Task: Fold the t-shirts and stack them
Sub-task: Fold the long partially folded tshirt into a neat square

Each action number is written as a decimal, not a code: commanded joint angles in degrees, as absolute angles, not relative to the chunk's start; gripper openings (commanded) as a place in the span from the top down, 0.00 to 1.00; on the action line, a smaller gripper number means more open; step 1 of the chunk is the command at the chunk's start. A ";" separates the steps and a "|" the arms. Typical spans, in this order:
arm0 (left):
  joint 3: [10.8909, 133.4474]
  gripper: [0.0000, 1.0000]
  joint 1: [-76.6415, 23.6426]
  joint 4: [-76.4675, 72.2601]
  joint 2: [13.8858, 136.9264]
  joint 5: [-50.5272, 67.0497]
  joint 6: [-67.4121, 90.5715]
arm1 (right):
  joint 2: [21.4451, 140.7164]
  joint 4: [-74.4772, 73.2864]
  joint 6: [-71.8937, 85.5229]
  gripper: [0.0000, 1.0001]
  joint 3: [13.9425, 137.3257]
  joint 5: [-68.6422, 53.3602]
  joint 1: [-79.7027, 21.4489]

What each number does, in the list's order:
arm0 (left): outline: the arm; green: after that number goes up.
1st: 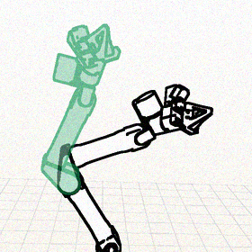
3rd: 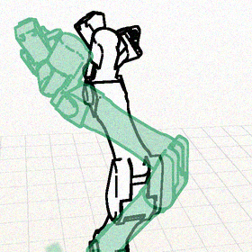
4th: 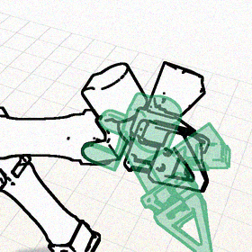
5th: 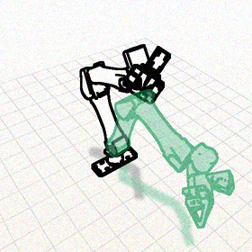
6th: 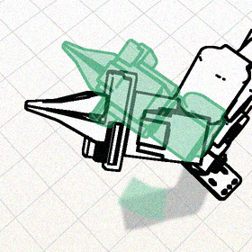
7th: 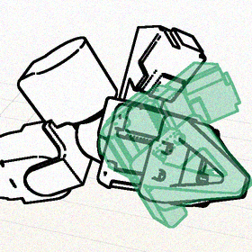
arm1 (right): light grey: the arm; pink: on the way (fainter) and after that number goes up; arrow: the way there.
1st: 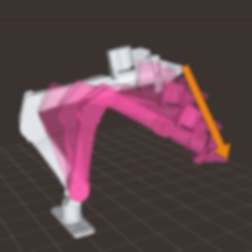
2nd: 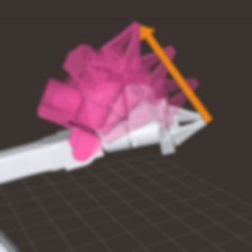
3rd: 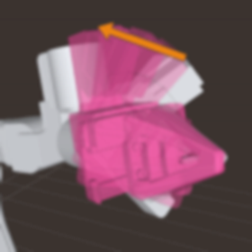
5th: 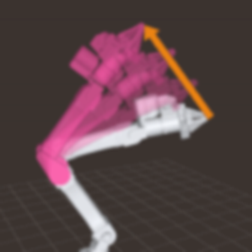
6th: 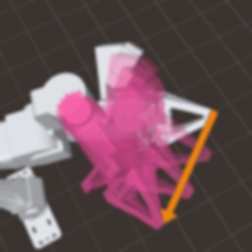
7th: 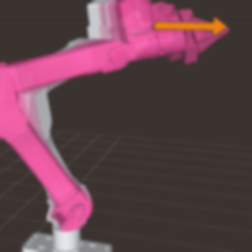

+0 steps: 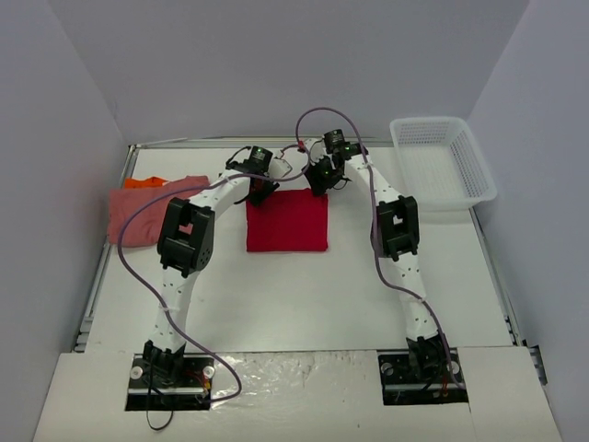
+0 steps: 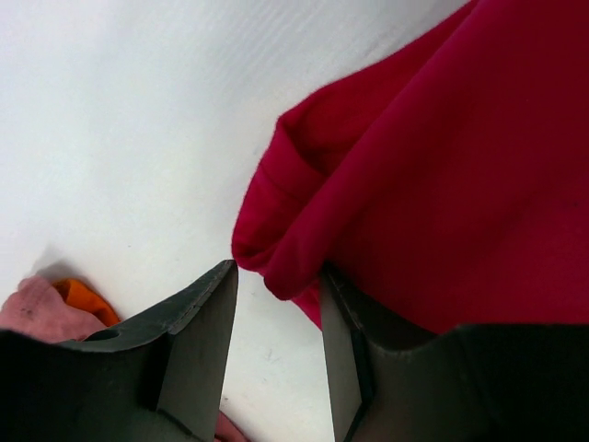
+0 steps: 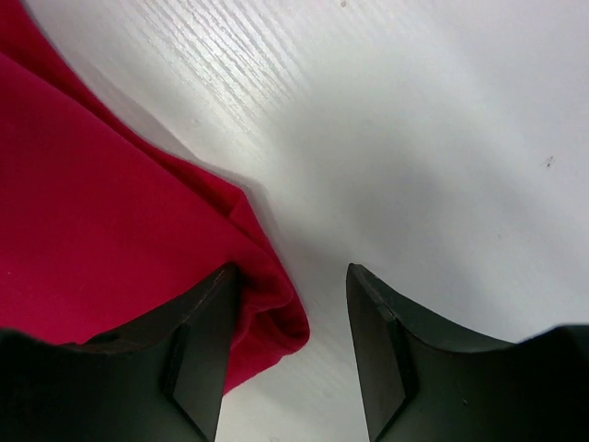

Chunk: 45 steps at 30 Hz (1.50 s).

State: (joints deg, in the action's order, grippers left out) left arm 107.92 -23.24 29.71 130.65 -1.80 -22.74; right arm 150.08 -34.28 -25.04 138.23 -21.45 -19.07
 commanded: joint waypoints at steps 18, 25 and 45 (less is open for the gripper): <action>116.45 0.60 -23.47 30.14 119.64 -10.29 -21.45 | 134.24 -25.41 -23.91 0.42 134.04 -17.05 -18.81; 104.79 0.60 -16.90 31.72 108.29 -1.42 -12.76 | 123.67 -24.52 -23.81 0.51 120.96 -22.22 -19.07; 75.67 0.61 -0.35 36.82 86.75 10.55 -17.23 | 125.59 -33.92 -28.74 1.00 111.62 -26.02 -31.20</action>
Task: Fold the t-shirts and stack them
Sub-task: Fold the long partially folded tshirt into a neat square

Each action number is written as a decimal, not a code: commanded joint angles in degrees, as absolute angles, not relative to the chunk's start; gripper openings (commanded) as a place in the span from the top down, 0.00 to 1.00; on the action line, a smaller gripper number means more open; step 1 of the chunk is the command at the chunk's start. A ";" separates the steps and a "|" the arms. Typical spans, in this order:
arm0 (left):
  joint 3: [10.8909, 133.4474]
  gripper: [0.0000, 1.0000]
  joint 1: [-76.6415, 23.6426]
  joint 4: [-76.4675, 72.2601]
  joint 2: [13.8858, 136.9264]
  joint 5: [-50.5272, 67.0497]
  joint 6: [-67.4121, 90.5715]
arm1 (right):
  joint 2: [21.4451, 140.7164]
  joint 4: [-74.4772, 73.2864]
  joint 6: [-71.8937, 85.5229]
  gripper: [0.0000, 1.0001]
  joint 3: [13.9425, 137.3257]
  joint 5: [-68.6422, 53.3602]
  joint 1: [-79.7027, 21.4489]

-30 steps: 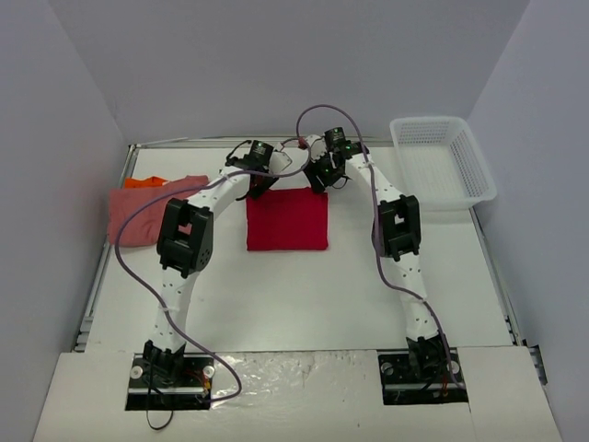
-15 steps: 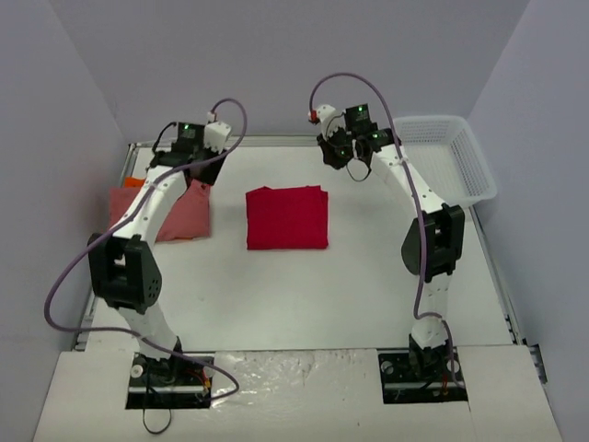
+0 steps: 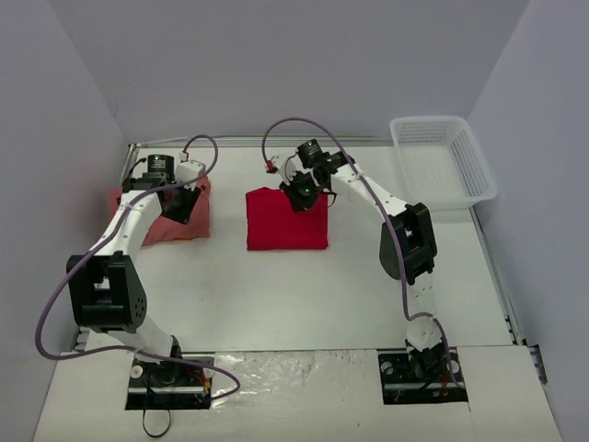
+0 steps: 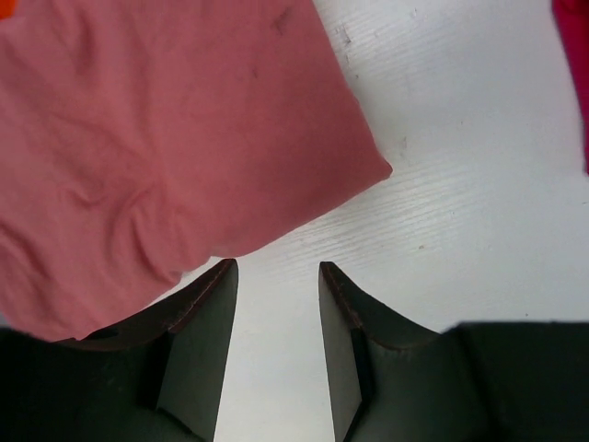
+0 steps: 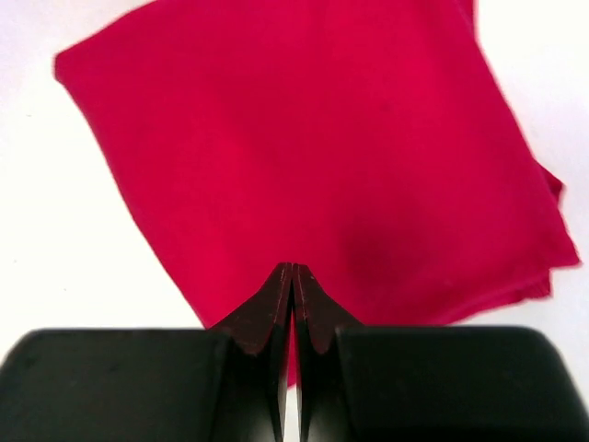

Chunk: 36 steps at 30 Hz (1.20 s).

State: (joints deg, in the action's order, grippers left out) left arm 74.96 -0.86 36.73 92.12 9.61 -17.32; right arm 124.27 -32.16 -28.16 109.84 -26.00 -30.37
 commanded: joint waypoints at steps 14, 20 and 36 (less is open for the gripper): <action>72.25 0.60 0.52 35.33 82.44 9.23 -16.70 | 137.98 -34.63 -29.00 1.00 116.72 -25.84 -32.52; 72.16 0.60 1.50 35.07 81.91 9.58 -16.87 | 139.04 -34.72 -30.23 1.00 113.47 -24.35 -32.43; 72.60 0.60 1.41 34.72 82.79 11.95 -16.26 | 132.81 -34.45 -31.38 1.00 102.92 -23.64 -26.98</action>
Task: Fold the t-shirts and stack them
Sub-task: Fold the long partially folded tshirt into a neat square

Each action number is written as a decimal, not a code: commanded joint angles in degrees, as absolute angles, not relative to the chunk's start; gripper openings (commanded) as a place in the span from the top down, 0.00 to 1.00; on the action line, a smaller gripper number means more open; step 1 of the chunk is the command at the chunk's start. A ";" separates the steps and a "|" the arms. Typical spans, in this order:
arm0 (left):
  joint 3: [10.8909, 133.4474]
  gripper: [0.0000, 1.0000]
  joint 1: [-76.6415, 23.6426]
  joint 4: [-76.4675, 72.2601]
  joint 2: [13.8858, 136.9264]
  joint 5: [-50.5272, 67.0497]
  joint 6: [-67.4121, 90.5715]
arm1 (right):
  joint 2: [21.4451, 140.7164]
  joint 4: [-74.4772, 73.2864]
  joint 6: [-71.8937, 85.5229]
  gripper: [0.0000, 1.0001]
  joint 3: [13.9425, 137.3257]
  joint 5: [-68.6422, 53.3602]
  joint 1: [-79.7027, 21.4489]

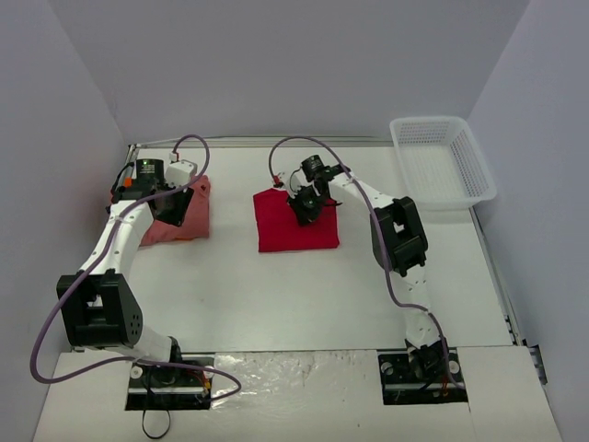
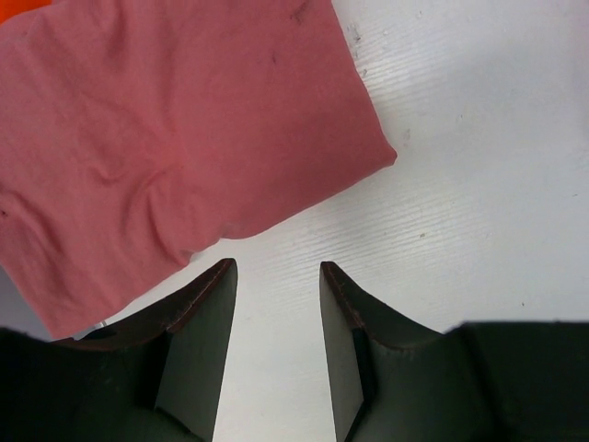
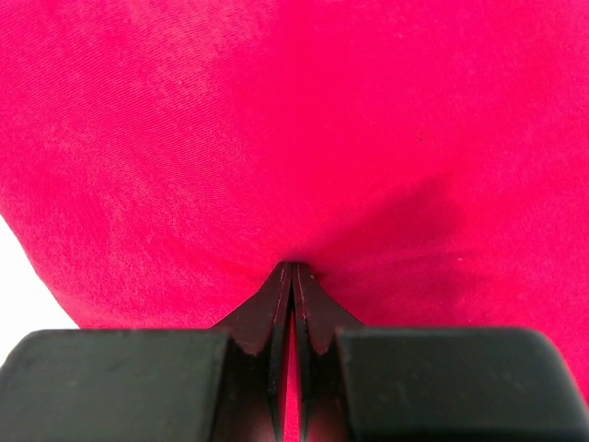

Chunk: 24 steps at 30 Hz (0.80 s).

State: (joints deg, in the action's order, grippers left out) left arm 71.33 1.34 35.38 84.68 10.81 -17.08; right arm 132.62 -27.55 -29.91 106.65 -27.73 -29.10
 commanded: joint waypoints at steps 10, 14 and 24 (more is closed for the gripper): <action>72.69 0.60 1.41 34.37 82.88 12.30 -16.08 | 129.12 -34.72 -31.73 1.00 100.99 -24.34 -25.93; 73.65 0.60 1.32 33.58 82.53 12.13 -15.56 | 124.73 -34.63 -33.22 1.00 102.56 -25.93 -27.24; 86.04 0.60 1.41 35.24 86.22 10.90 -15.56 | 115.76 -35.51 -31.11 0.57 114.96 -18.99 -34.53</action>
